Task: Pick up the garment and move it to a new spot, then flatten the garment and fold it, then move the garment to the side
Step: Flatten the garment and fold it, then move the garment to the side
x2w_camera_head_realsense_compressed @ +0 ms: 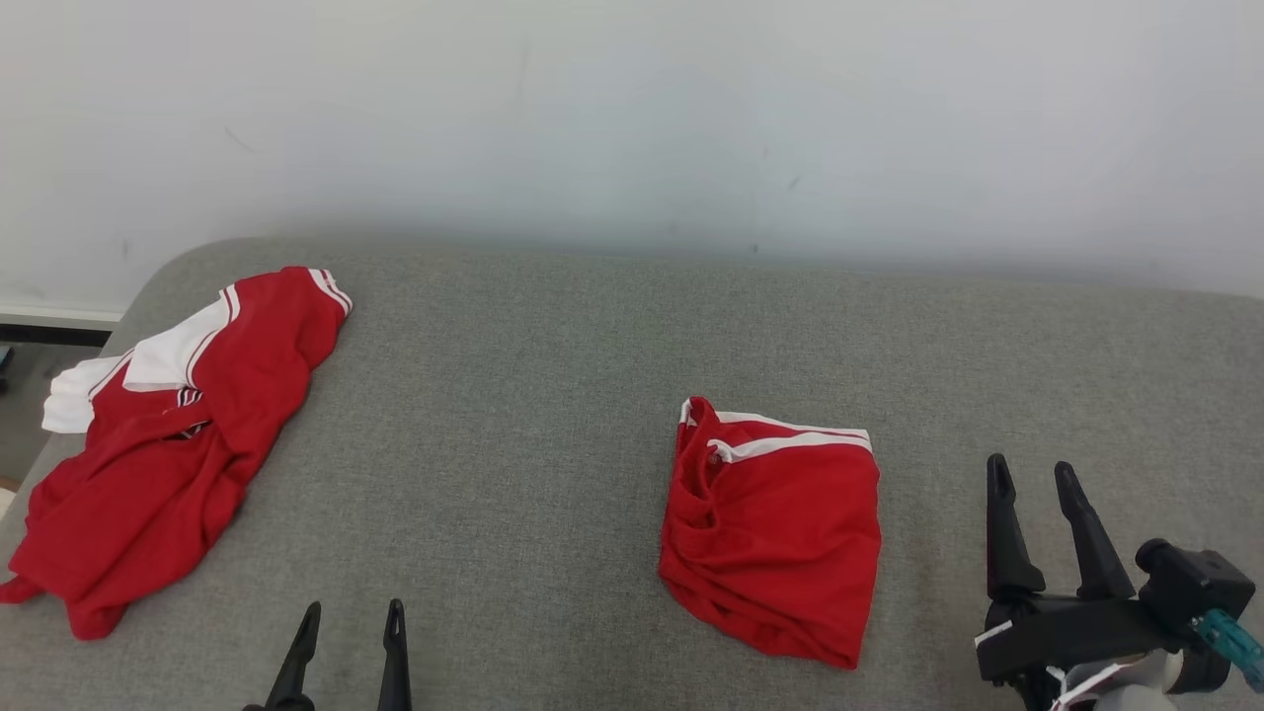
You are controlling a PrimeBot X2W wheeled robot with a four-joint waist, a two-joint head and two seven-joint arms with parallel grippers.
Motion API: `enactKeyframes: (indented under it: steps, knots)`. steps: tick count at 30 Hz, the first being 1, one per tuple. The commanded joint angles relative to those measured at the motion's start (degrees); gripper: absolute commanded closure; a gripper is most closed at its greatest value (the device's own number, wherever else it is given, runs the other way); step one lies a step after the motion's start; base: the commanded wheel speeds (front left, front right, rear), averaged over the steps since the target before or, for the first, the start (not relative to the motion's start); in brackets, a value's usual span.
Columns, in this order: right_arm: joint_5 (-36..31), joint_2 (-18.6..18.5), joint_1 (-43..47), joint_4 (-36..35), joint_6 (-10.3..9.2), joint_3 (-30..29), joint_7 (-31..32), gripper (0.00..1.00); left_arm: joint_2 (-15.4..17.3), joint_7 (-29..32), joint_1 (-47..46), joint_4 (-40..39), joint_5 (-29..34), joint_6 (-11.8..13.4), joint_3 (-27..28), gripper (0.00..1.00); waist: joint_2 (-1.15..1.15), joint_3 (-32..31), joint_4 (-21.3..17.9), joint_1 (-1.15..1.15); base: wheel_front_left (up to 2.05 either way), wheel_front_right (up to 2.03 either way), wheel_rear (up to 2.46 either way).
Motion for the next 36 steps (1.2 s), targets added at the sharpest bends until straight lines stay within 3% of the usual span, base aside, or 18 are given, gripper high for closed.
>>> enactKeyframes:
  steps: [1, 8, 14, 36]
  knots:
    - [-1.4, 0.7, 1.6, -2.1, 0.07, -0.3, 0.0, 0.0, 0.0, -0.2, 0.6, -0.9, 0.8, 0.0, 0.2, 0.0, 0.0, 0.1, -0.2, 0.01, 0.0, 0.0, 0.0]
    - [-4.6, 4.2, 10.2, -12.3, 0.07, -4.0, 0.0, 0.0, 0.4, -0.2, 1.4, -2.1, 3.3, -0.6, 0.0, 0.0, 0.0, -0.2, -0.8, 0.01, 0.0, 0.0, 0.0]
    - [-8.1, 5.3, 15.8, -16.6, 0.07, -3.9, 0.0, 0.0, 1.1, -0.2, 2.4, -2.8, 4.3, -0.9, 1.2, 0.0, 0.0, -0.7, -1.8, 0.01, 0.0, 0.0, 0.0]
    - [-7.2, 5.6, 21.7, -15.7, 0.07, 0.7, 0.0, 0.0, 0.6, -0.2, 3.9, -3.5, 5.5, -0.4, 2.8, 0.0, 0.0, -1.0, -5.5, 0.01, 0.0, 0.0, 0.0]
